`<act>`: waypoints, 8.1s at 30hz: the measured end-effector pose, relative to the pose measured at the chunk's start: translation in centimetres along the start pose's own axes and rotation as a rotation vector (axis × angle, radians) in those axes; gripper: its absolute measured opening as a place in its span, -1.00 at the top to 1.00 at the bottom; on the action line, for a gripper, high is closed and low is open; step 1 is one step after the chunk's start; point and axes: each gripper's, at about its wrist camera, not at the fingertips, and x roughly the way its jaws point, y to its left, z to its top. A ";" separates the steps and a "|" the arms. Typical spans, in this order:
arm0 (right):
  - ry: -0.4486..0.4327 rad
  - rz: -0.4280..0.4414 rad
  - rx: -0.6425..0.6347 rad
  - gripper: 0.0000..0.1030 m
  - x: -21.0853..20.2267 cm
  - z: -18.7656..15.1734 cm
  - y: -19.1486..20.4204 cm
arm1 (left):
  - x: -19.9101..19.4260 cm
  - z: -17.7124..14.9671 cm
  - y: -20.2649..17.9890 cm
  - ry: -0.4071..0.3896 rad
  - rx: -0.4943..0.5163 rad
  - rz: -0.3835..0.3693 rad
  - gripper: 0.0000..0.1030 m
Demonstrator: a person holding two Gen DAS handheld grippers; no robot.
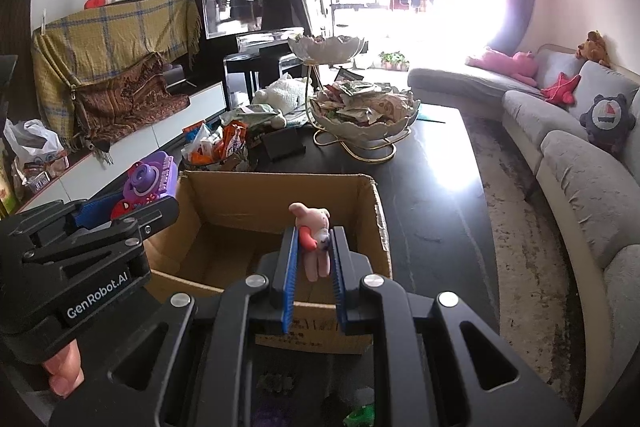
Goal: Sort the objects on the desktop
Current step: 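Lift and carry the purple toy in the left tool while the right tool carries the pig to the box, then open the left gripper over the box while the right gripper releases the pig inside, then withdraw both open tools from the box back toward the remaining toys, then move the right tool onto the green ball while the left tool reaches the clear plastic piece, then close the left gripper on the clear plastic piece while the right gripper holds the green ball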
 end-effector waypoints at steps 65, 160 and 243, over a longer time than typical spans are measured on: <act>0.036 -0.019 0.013 -0.36 -6.3 -4.7 0.1 | -7.9 -5.3 1.4 0.056 -0.027 -0.041 -0.57; 0.168 -0.028 0.068 -0.71 -4.1 -9.4 -0.7 | -4.9 -10.7 2.0 0.189 -0.054 -0.034 -0.98; 0.375 -0.064 0.093 -0.18 4.6 -16.0 -5.6 | 6.3 -16.1 1.3 0.464 -0.016 0.016 -0.92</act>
